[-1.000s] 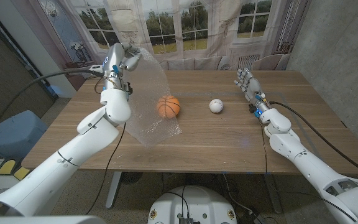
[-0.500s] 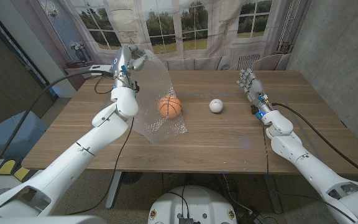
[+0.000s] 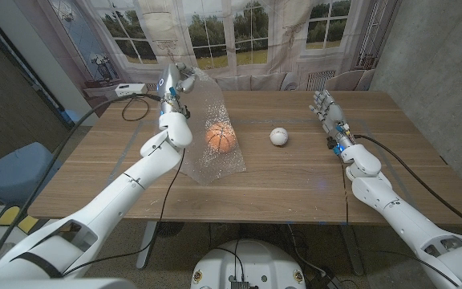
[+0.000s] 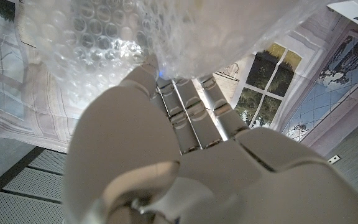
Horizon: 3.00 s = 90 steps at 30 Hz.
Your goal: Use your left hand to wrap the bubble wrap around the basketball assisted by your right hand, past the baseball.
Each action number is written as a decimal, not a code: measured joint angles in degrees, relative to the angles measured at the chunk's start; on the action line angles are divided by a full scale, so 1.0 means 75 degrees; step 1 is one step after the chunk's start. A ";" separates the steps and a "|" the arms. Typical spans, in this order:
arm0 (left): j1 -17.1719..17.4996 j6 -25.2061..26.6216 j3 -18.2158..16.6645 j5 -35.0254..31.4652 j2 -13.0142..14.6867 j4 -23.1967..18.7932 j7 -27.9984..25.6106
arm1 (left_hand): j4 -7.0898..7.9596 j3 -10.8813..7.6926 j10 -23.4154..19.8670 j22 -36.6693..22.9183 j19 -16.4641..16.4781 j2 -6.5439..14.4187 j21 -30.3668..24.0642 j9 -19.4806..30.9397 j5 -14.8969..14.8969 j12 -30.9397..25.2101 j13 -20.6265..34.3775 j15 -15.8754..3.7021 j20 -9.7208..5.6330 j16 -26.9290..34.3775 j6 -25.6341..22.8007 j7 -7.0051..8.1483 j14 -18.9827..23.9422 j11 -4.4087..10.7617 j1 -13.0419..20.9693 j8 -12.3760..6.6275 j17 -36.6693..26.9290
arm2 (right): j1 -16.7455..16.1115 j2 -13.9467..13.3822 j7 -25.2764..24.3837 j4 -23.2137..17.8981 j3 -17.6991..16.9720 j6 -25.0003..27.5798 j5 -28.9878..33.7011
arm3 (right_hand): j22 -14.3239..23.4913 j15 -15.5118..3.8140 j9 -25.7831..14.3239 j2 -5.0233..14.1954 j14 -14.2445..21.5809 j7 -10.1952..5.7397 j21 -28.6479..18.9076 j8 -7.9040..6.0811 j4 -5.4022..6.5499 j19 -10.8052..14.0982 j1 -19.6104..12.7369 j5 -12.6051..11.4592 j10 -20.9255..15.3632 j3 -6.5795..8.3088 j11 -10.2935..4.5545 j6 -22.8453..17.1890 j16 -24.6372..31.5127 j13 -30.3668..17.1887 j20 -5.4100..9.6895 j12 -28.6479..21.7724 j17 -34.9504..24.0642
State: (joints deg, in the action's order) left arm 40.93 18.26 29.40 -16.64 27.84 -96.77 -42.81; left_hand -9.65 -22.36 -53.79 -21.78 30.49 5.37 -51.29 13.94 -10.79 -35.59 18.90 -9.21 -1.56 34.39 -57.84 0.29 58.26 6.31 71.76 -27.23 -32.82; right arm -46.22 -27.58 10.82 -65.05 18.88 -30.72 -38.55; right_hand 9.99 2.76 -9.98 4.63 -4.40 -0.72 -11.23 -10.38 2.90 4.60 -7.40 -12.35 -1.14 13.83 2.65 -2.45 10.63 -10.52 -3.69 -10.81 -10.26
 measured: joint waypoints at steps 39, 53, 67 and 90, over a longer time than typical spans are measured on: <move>-0.2389 -0.0336 0.1579 0.0992 -0.1269 0.3793 0.1286 | 0.0914 0.0622 0.4668 0.1558 -0.3569 -0.0399 0.0698 -0.0498 0.0113 0.3390 -0.0656 0.0877 0.0681 -0.3232 0.6279 -0.0004 -0.5080 -0.0567 -0.2842 0.2368 0.2663 | 0.0114 0.0219 0.0213 0.0798 -0.0167 -0.0357 -0.0229 | 0.0000 -0.0002 0.0000 -0.0032 -0.0002 -0.0029 0.0000 0.0000 -0.0031 0.0042 0.0032 -0.0020 0.0000 -0.0031 0.0000 0.0029 0.0000 0.0000 -0.0042 0.0000 0.0000; -0.2585 -0.0008 0.1786 0.1756 -0.0536 0.2912 0.3804 | 0.1814 0.2091 0.6532 0.1533 -0.4586 -0.1075 0.2106 -0.0492 -0.0117 0.3031 -0.0995 0.1772 0.1762 -0.3023 0.7010 0.0874 -0.7112 -0.1218 -0.5385 0.2047 0.2955 | 0.0045 0.0189 0.0174 0.0711 -0.0196 -0.0370 -0.0238 | 0.0000 -0.0003 0.0000 -0.0031 -0.0002 -0.0028 0.0000 0.0000 -0.0031 0.0042 0.0031 -0.0063 0.0000 -0.0031 0.0000 0.0028 0.0000 0.0000 -0.0042 0.0000 0.0000; -0.1660 0.1232 0.1405 0.1717 0.1383 -0.0691 0.4985 | 0.1750 0.2154 0.6291 0.1533 -0.4119 -0.1105 0.2106 -0.0452 -0.0117 0.2983 -0.0973 0.1797 0.1804 -0.2876 0.7130 0.0631 -0.6602 -0.1211 -0.5415 0.2166 0.2954 | -0.0075 0.0125 0.0144 0.0374 -0.0164 -0.0297 -0.0220 | 0.0000 -0.0002 0.0000 -0.0031 -0.0002 -0.0027 0.0000 0.0000 -0.0031 0.0041 0.0031 -0.0063 0.0000 -0.0031 0.0000 0.0028 0.0000 0.0000 -0.0042 0.0000 0.0000; -0.0689 0.3602 0.1307 0.1106 0.3443 -0.4193 0.6129 | 0.1202 0.2204 0.5978 0.1555 -0.3435 -0.1456 0.2206 -0.0453 -0.0337 0.2896 -0.0902 0.1571 0.1806 -0.2929 0.6825 0.0957 -0.6317 -0.1005 -0.4618 0.2101 0.2953 | -0.0817 -0.0051 -0.0248 -0.0620 -0.0125 -0.0206 -0.0097 | 0.0000 -0.0003 0.0000 0.0003 -0.0003 -0.0056 0.0000 0.0000 -0.0031 0.0041 0.0064 -0.0063 0.0000 -0.0031 0.0000 -0.0001 0.0000 0.0000 -0.0041 0.0000 0.0000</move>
State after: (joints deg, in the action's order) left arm 35.76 45.27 39.20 -8.35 53.67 -128.22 3.15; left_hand -0.64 -5.83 -8.96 -10.12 4.73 -5.54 -34.74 10.54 -13.32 -13.87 12.14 2.57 11.98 12.42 -6.66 7.46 10.89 -1.22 37.13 -11.47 -10.67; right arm -52.35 -27.96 8.96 -69.70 17.94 -32.27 -39.27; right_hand 9.99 2.74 -9.98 4.65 -4.42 -1.13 -11.23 -10.38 2.67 4.91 -6.92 -12.83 -1.14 13.60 2.65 -2.46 10.63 -10.52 -4.00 -10.81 -10.25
